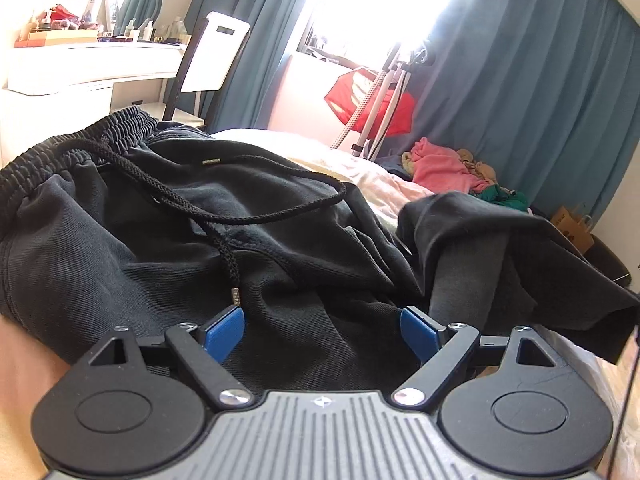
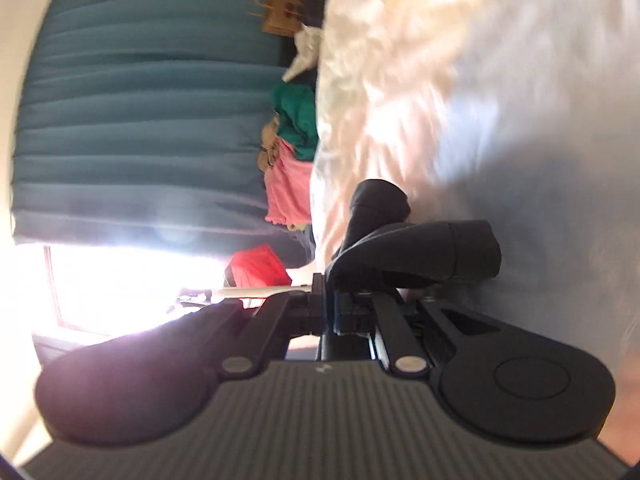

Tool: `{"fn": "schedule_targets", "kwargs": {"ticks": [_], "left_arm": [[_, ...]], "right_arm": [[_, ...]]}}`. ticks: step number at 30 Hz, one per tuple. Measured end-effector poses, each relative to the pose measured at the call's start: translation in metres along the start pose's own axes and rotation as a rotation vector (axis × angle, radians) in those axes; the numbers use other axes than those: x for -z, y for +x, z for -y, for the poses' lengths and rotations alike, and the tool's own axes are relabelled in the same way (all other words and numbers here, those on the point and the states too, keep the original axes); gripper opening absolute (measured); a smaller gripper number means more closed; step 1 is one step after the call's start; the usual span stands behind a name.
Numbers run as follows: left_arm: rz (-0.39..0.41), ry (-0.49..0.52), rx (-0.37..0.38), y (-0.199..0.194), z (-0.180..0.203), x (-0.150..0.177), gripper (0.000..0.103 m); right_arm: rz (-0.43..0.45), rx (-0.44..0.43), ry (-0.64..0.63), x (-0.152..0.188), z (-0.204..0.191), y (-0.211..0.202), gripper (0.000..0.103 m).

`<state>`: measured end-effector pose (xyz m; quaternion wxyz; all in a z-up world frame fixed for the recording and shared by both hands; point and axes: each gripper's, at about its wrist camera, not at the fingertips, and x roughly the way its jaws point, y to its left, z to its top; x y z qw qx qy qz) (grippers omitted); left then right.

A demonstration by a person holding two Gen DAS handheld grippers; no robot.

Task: Fold clothes

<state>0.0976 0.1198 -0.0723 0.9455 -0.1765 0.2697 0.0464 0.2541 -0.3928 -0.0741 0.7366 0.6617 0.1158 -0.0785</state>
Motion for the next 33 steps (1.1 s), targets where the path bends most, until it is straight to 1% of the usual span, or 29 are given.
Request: {"fn": "schedule_targets", "kwargs": {"ticks": [3, 4, 6, 7, 8, 9, 10, 13, 15, 17, 20, 22, 23, 24, 25, 26, 27, 30, 32, 33], "left_arm": [[0.005, -0.001, 0.004, -0.005, 0.0, -0.001, 0.087], [0.003, 0.001, 0.007, -0.006, 0.0, -0.001, 0.087], [0.003, 0.013, 0.011, -0.007, 0.002, -0.001, 0.087], [0.004, 0.023, 0.012, -0.008, 0.003, -0.001, 0.087], [0.001, 0.038, 0.01, -0.007, 0.005, -0.001, 0.087], [-0.004, 0.051, 0.012, -0.008, 0.007, 0.0, 0.087], [-0.01, 0.064, 0.014, -0.008, 0.009, 0.001, 0.087], [-0.022, 0.097, 0.022, -0.01, 0.015, 0.006, 0.087], [-0.034, 0.097, 0.024, -0.012, 0.014, 0.006, 0.087], [-0.045, 0.096, 0.026, -0.014, 0.014, 0.007, 0.087], [-0.062, 0.096, 0.029, -0.017, 0.014, 0.007, 0.088], [-0.073, 0.095, 0.031, -0.019, 0.014, 0.008, 0.088], [-0.08, 0.093, 0.032, -0.02, 0.013, 0.008, 0.088], [-0.111, 0.057, 0.033, -0.018, 0.007, 0.006, 0.088], [-0.14, 0.009, 0.031, -0.018, -0.002, 0.003, 0.088], [-0.168, -0.04, 0.029, -0.018, -0.011, -0.001, 0.088], [-0.184, -0.094, 0.036, -0.019, -0.023, -0.006, 0.088], [-0.212, -0.253, 0.048, -0.029, -0.063, -0.029, 0.091], [-0.21, -0.373, 0.049, -0.04, -0.095, -0.043, 0.1], [-0.204, -0.431, 0.034, -0.047, -0.112, -0.047, 0.1]], "right_arm": [[0.039, 0.009, -0.163, -0.046, -0.014, -0.042, 0.006], [0.065, 0.024, -0.244, -0.065, -0.015, -0.062, 0.006], [0.121, 0.089, -0.43, -0.087, -0.012, -0.079, 0.007], [0.132, 0.12, -0.503, -0.097, -0.009, -0.085, 0.006], [0.086, 0.148, -0.514, -0.105, 0.002, -0.083, 0.006], [0.017, 0.179, -0.484, -0.115, 0.021, -0.083, 0.007], [-0.028, 0.209, -0.43, -0.12, 0.041, -0.096, 0.007], [-0.125, 0.251, -0.25, -0.117, 0.088, -0.114, 0.007], [-0.142, 0.248, -0.185, -0.11, 0.112, -0.123, 0.007], [-0.141, 0.212, -0.1, -0.108, 0.127, -0.138, 0.008], [-0.123, 0.156, 0.092, -0.115, 0.145, -0.158, 0.009], [-0.097, 0.131, 0.172, -0.124, 0.154, -0.164, 0.01], [-0.079, 0.125, 0.201, -0.13, 0.158, -0.163, 0.018], [-0.064, 0.117, 0.23, -0.132, 0.161, -0.165, 0.033], [-0.052, 0.104, 0.268, -0.134, 0.166, -0.165, 0.042], [-0.049, 0.088, 0.308, -0.135, 0.171, -0.164, 0.055], [-0.061, 0.071, 0.332, -0.136, 0.175, -0.161, 0.058], [-0.114, 0.045, 0.373, -0.133, 0.178, -0.149, 0.058], [-0.119, 0.048, 0.375, -0.131, 0.177, -0.141, 0.058], [-0.122, 0.054, 0.371, -0.13, 0.176, -0.137, 0.058]]}}
